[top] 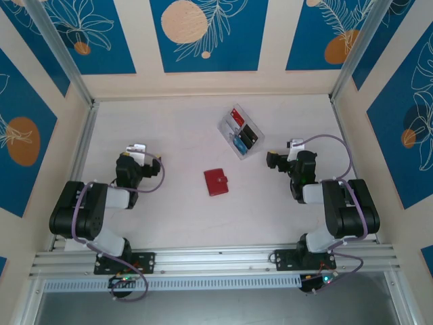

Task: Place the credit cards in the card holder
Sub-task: Open the button on the card holder.

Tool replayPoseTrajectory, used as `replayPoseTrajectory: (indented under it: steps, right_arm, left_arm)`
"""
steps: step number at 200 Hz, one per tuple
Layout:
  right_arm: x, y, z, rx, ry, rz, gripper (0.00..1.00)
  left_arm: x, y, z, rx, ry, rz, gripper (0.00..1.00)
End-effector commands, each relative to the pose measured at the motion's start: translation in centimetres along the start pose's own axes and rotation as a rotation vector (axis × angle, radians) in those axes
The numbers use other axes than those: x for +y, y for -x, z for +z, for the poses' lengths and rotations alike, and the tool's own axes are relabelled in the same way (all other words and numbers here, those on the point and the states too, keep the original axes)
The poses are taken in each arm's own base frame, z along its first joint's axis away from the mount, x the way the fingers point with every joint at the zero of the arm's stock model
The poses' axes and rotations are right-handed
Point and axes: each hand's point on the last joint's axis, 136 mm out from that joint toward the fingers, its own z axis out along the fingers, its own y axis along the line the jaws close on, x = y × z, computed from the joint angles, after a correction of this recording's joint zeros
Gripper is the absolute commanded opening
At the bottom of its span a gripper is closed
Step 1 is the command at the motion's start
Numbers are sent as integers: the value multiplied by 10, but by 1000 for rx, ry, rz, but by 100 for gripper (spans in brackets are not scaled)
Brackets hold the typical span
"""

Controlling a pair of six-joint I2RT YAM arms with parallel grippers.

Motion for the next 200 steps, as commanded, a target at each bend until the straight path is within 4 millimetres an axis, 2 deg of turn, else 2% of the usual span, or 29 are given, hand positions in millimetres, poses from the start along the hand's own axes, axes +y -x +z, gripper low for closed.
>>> replayPoseTrajectory:
  steps: [1, 96, 118, 144, 200]
  right_arm:
    - [1, 11, 3, -24, 12, -20, 99]
    - [0, 11, 3, -14, 40, 0, 99]
    - [0, 11, 3, -13, 49, 6, 99]
    - [1, 12, 3, -13, 52, 7, 99]
    - [0, 12, 2, -14, 56, 15, 99]
  left_arm:
    - [2, 7, 2, -20, -5, 1, 100]
    - [1, 8, 2, -20, -10, -4, 100]
    - [8, 7, 2, -19, 14, -23, 100]
    - [35, 5, -8, -57, 176, -84, 100]
    - [30, 8, -5, -44, 154, -65, 100]
